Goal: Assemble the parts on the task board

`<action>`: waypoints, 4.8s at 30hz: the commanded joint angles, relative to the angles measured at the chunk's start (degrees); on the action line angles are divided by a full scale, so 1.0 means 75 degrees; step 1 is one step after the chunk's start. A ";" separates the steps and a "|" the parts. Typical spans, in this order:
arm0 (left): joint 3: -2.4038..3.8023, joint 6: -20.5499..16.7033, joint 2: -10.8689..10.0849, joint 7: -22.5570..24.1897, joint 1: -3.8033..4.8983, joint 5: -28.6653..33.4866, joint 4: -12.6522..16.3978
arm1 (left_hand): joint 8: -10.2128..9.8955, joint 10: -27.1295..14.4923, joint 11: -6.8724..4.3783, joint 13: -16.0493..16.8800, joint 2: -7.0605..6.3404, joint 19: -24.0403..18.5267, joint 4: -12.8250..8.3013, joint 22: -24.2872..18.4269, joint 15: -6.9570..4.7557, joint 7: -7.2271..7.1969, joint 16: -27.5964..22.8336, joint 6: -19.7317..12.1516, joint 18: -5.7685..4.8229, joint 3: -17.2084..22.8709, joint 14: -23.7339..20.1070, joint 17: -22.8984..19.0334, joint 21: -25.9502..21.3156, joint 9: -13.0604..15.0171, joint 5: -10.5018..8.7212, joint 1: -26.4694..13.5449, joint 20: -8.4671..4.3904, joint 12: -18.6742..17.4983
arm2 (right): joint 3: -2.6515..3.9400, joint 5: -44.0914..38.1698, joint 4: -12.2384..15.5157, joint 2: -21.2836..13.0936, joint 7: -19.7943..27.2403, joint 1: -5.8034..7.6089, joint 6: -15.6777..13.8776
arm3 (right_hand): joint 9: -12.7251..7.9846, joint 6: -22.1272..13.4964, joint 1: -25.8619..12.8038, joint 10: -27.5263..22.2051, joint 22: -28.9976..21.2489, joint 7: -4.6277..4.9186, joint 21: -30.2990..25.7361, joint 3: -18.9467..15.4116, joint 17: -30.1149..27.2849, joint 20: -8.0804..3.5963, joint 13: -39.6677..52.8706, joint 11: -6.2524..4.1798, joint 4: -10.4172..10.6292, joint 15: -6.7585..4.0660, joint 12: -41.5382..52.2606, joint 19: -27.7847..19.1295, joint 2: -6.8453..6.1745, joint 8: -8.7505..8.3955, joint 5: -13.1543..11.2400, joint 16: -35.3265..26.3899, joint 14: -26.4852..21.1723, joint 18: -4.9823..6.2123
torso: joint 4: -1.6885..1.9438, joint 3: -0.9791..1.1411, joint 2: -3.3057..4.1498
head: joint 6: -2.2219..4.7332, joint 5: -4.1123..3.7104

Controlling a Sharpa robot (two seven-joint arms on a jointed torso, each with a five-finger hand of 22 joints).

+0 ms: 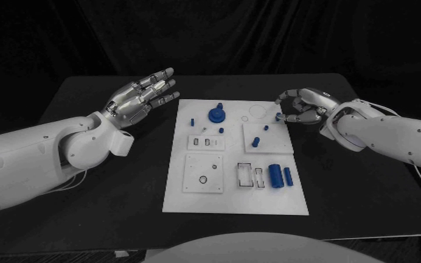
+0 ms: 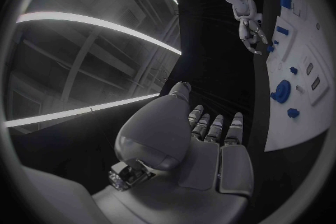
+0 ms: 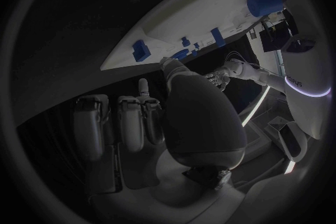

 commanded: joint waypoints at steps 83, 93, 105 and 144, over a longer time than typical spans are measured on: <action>0.0010 0.0218 0.0017 -0.0078 -0.0016 0.0022 -0.0020 | 0.0023 -0.0002 0.0067 0.0008 0.0011 -0.0002 -0.0056 -0.0006 -0.0024 0.0012 -0.0028 -0.0009 0.0140 0.0034 -0.0016 -0.0013 -0.0026 0.0008 0.0048 0.0065 -0.0013 0.0001 | 0.0002 -0.0350 -0.0197 0.0217 -0.0918 -0.0130 0.0577 | -0.0107 0.0466 0.0321 0.0796 0.1922 0.0129 -0.0189 0.0172 0.2011 0.0153 0.2011 0.0162 0.0004 0.0169 0.0020 0.0633 0.0132 0.0520 -0.0037 0.0019 0.0807 -0.0051 | 0.0005 0.0002 -0.0001 | -0.0087 -0.0057; 0.0010 0.0227 0.0022 -0.0087 -0.0019 0.0022 -0.0029 | 0.0023 -0.0002 0.0067 0.0008 0.0011 -0.0002 -0.0056 -0.0006 -0.0024 0.0012 -0.0028 -0.0009 0.0140 0.0034 -0.0016 -0.0013 -0.0026 0.0008 0.0048 0.0065 -0.0013 0.0001 | 0.0003 -0.0350 -0.0216 0.0229 -0.0903 -0.0138 0.0549 | -0.0204 0.0949 0.0391 0.0796 0.1924 0.0109 -0.0187 0.0301 0.2011 0.0153 0.2011 0.0149 -0.0050 0.0164 0.0020 0.0636 0.0204 0.0536 0.0373 0.0019 0.0807 -0.0051 | 0.0005 0.0002 -0.0003 | -0.0102 -0.0065; 0.0010 0.0244 0.0027 -0.0100 -0.0026 0.0022 -0.0033 | 0.0023 -0.0002 0.0067 0.0008 0.0011 -0.0002 -0.0056 -0.0006 -0.0024 0.0012 -0.0028 -0.0009 0.0140 0.0034 -0.0016 -0.0013 -0.0026 0.0008 0.0048 0.0065 -0.0013 0.0001 | 0.0003 -0.0350 -0.0232 0.0248 -0.0921 -0.0142 0.0546 | -0.0193 0.1077 0.0427 0.0796 0.1905 0.0105 -0.0231 0.0348 0.2011 0.0150 0.2011 0.0145 -0.0072 0.0159 0.0020 0.0599 0.0238 0.0579 0.0482 0.0019 0.0807 -0.0037 | 0.0001 -0.0001 -0.0002 | -0.0117 -0.0063; 0.0010 0.0288 0.0151 -0.0144 -0.0031 0.0022 -0.0099 | 0.0018 -0.0010 0.0065 0.0005 0.0012 -0.0006 -0.0087 -0.0009 -0.0030 0.0006 -0.0028 -0.0032 0.0140 0.0064 -0.0016 -0.0013 -0.0030 0.0005 0.0050 0.0043 -0.0017 -0.0002 | 0.0014 -0.1572 0.2306 0.0821 -0.2071 0.0878 0.1104 | -0.0294 0.1577 0.0547 0.0796 0.1775 0.0261 -0.0537 0.0444 0.2011 0.0228 0.2011 0.0332 -0.0182 0.0283 0.0020 0.0356 0.0253 0.0503 0.0233 0.0019 0.0807 0.0057 | 0.0004 0.0002 -0.0003 | -0.0248 0.0154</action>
